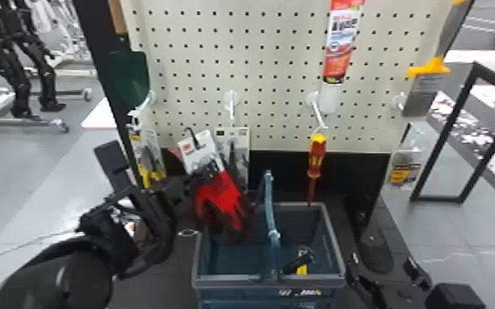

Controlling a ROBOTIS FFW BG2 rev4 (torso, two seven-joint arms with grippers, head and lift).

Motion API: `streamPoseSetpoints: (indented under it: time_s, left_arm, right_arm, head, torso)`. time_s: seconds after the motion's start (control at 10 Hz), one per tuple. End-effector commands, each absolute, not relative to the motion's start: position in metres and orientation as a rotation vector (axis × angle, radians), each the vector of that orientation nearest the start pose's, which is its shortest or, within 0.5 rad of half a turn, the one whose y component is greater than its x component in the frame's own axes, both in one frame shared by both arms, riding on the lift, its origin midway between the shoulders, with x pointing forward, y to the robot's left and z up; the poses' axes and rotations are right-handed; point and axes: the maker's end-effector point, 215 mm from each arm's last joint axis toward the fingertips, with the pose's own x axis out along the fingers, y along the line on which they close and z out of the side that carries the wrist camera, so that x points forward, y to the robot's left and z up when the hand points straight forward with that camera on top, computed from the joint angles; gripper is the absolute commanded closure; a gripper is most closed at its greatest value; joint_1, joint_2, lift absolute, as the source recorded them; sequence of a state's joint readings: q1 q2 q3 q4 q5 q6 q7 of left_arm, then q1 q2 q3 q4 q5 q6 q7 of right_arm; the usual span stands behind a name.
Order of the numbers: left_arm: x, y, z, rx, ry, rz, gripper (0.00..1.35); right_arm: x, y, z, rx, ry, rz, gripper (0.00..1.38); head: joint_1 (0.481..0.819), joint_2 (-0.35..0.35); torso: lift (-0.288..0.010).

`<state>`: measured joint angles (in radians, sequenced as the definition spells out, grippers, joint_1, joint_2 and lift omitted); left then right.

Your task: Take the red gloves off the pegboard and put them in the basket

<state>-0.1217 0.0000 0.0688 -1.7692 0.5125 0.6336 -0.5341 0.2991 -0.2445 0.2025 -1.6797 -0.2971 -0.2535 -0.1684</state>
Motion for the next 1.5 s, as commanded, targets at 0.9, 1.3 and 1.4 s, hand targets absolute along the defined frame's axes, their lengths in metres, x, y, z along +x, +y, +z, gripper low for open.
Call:
streamPoseSetpoints:
  time_s: [0.9,1.3,1.4]
  left_arm:
    - [0.543,-0.006,-0.344,-0.596,0.334,-0.85,1.22]
    - [0.546,-0.008,-0.335,-0.607,0.287,-0.879,0.07]
    - [0.547,-0.008,-0.335,-0.606,0.286,-0.879,0.17]
  right_arm:
    - [0.486,-0.22,-0.39,0.13,0.005,0.037,0.12]
    - [0.487,-0.219,-0.39,0.135,0.005,0.04,0.12]
    - [0.487,-0.219,-0.391,0.136,0.007,0.04,0.12]
  head:
    - [0.549,0.0]
    - [0.549,0.0]
    - [0.549,0.0]
  torso:
    - [-0.1]
    - [-0.1]
    - [-0.1]
